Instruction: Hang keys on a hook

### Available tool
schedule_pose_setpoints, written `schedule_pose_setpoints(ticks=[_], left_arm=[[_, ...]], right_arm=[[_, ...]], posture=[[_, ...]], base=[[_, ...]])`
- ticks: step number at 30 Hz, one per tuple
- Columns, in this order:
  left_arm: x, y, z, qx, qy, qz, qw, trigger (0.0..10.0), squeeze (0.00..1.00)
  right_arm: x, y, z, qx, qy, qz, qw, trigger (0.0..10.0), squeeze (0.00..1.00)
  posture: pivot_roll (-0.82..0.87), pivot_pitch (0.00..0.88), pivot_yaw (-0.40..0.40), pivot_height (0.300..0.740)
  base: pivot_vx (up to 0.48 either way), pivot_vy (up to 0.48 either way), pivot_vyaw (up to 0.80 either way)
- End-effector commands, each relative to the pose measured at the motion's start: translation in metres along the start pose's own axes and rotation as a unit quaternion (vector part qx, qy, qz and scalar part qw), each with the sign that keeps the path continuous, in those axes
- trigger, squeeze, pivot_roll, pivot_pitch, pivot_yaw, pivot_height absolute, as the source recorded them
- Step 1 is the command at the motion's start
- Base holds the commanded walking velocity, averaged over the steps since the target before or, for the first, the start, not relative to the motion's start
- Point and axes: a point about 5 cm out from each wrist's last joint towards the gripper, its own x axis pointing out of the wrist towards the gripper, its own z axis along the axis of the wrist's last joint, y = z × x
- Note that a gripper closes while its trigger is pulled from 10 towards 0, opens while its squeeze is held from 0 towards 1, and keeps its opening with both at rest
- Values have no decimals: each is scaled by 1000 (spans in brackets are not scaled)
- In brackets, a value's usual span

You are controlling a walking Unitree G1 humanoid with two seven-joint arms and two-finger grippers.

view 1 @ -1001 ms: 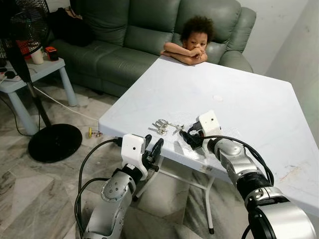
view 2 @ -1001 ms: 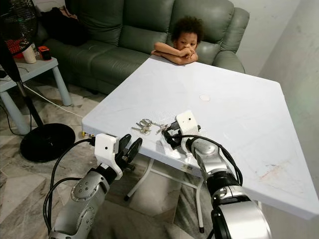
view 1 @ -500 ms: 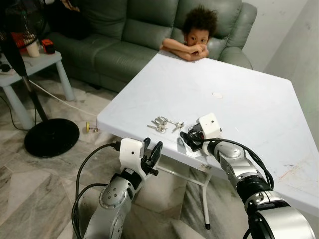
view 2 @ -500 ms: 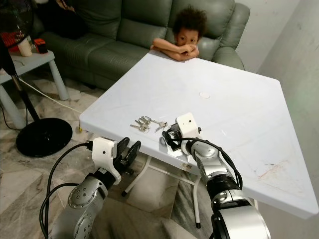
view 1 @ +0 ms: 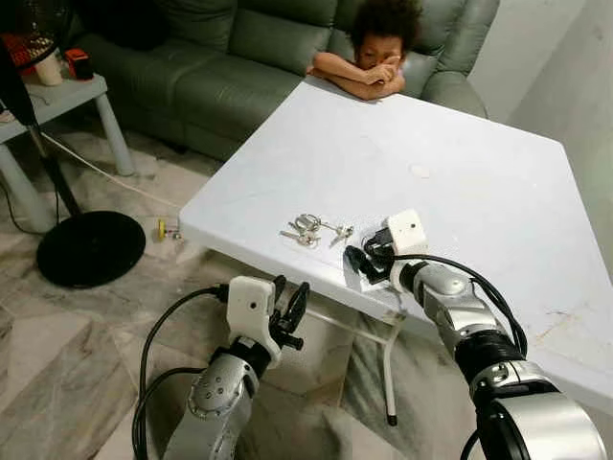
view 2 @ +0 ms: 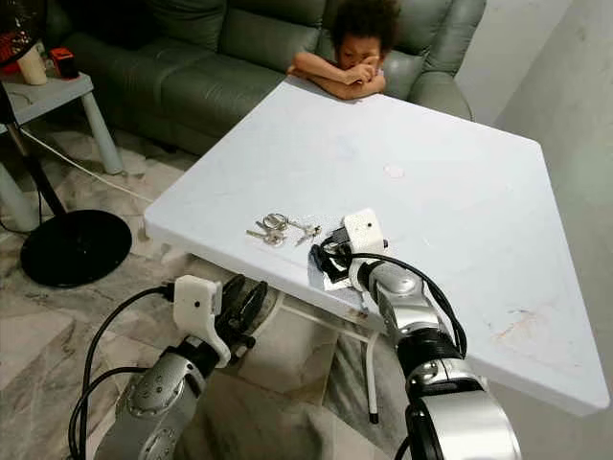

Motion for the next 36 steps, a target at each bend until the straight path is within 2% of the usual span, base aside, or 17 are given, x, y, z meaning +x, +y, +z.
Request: schedule_pose_setpoints(ticks=[1, 12, 23, 36], left_arm=[[1, -10, 1, -8, -3, -7, 1000, 10000, 0], [4, -11, 2, -6, -3, -5, 1000, 10000, 0], [5, -12, 2, -6, -1, -5, 1000, 10000, 0], [6, -11, 2, -4, -2, -4, 1000, 10000, 0]], right_arm=[[-2, -8, 10, 5, -30, -7, 1000, 0, 0], [-4, -14, 13, 2, -24, 0, 1000, 0, 0], [-6, -16, 10, -8, 5, 28, 1000, 0, 0], [-7, -20, 15, -22, 3, 37, 999, 0, 0]], posture=[[145, 138, -173, 740], [138, 135, -175, 740], [135, 138, -176, 740], [134, 136, -177, 740]], base=[[0, 0, 0], [0, 0, 0], [0, 0, 0], [0, 0, 0]])
